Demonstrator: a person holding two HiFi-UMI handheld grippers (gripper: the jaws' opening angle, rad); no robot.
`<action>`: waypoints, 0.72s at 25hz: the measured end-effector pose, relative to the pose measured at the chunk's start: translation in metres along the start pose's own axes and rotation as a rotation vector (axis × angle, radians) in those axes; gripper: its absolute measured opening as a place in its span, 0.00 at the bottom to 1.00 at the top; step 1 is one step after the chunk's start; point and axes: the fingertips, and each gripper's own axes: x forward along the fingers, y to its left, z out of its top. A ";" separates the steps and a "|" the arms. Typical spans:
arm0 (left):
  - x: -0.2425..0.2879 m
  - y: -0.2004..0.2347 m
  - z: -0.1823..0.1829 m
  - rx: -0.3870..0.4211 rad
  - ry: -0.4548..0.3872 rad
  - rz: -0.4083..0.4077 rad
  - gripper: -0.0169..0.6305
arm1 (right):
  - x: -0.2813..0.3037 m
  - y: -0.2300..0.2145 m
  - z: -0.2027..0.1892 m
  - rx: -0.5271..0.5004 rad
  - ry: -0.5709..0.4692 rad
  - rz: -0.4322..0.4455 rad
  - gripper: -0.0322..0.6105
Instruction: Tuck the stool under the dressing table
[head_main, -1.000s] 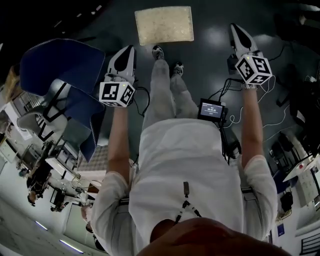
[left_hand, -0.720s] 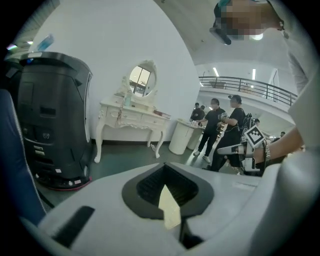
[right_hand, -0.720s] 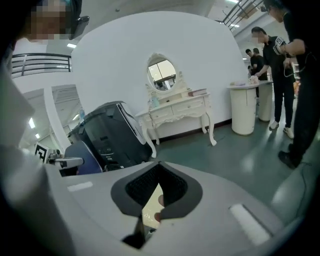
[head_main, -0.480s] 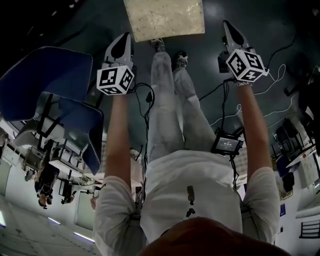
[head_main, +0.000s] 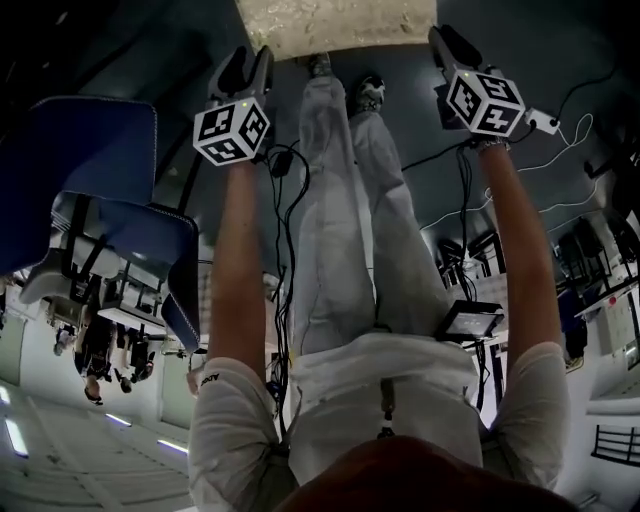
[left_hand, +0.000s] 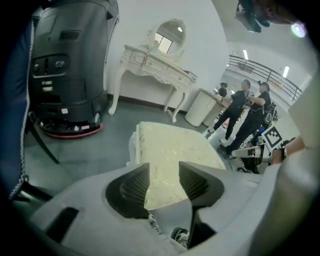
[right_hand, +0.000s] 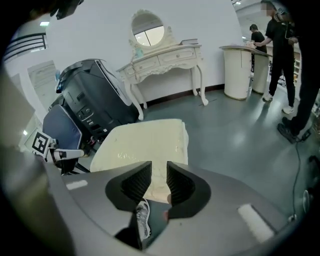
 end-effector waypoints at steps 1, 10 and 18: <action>0.003 0.003 -0.008 -0.024 0.009 0.012 0.33 | 0.004 -0.001 -0.008 -0.003 0.022 0.008 0.22; 0.039 0.015 -0.035 -0.108 0.101 0.059 0.42 | 0.043 -0.023 -0.037 0.075 0.126 -0.014 0.39; 0.040 0.017 -0.034 -0.022 0.192 0.015 0.40 | 0.045 -0.015 -0.039 0.054 0.142 -0.021 0.38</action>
